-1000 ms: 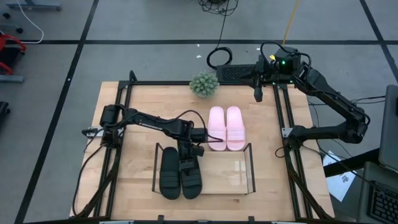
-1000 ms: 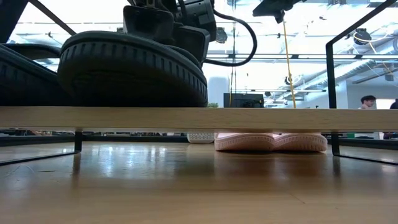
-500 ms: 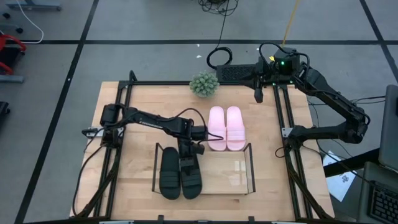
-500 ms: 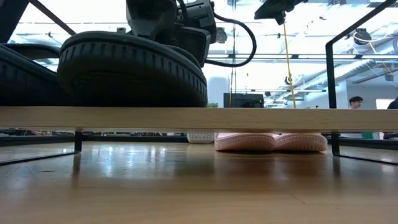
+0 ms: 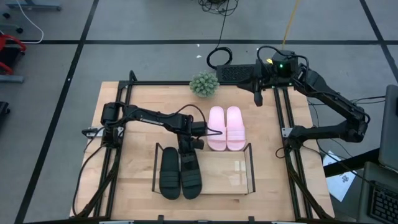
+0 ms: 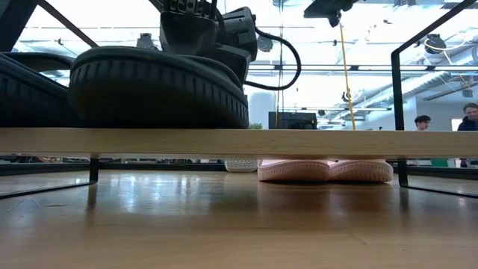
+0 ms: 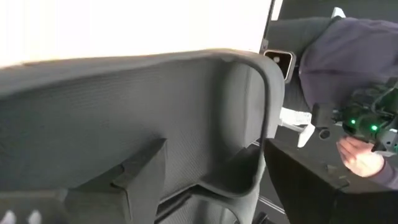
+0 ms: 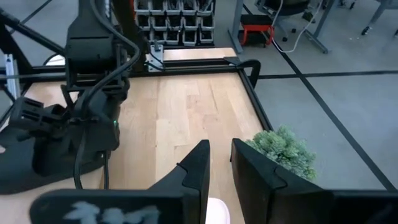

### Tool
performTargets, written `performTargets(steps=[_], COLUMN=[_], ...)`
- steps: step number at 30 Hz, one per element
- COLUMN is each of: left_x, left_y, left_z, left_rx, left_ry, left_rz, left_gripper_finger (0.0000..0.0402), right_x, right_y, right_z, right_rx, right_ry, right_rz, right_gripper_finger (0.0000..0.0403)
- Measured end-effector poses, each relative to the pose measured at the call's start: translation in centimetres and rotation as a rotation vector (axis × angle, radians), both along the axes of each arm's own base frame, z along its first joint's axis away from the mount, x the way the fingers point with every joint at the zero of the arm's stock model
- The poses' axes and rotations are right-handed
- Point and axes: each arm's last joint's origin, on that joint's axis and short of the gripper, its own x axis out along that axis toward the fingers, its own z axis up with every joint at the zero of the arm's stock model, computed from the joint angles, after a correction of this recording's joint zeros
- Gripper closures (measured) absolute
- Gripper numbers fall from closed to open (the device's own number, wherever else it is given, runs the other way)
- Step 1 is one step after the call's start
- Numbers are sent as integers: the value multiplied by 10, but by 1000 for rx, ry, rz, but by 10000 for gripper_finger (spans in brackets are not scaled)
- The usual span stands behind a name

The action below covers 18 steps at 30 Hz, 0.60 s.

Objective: Pick and place slides into the shelf
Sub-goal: Put the left pink slipper on the shelf

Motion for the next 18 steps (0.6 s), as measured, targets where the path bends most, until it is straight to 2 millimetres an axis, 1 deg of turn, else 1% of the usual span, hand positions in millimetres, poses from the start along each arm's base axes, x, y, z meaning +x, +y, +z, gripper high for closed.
performTargets(steps=[2,4,8,13,15,18], left_x=[0,-2,-6,-19,-28,-44], left_y=[0,3,12,30,38,49], left_z=[0,4,23,58,76,102], left_rx=[-1,0,37,176,212,218], left_ry=[6,-2,-62,-161,-197,-246], left_rz=[2,10,39,128,172,234], left_gripper_finger=[135,135,135,135,135,135], right_x=[1,2,2,2,2,4], right_y=[2,3,4,4,4,6], right_z=[0,0,0,0,0,1], right_rx=[-9,-12,-13,-16,-18,-4], right_ry=[1,-1,0,0,-2,-18], right_rz=[14,20,23,23,24,56], right_gripper_finger=[346,346,346,346,346,346])
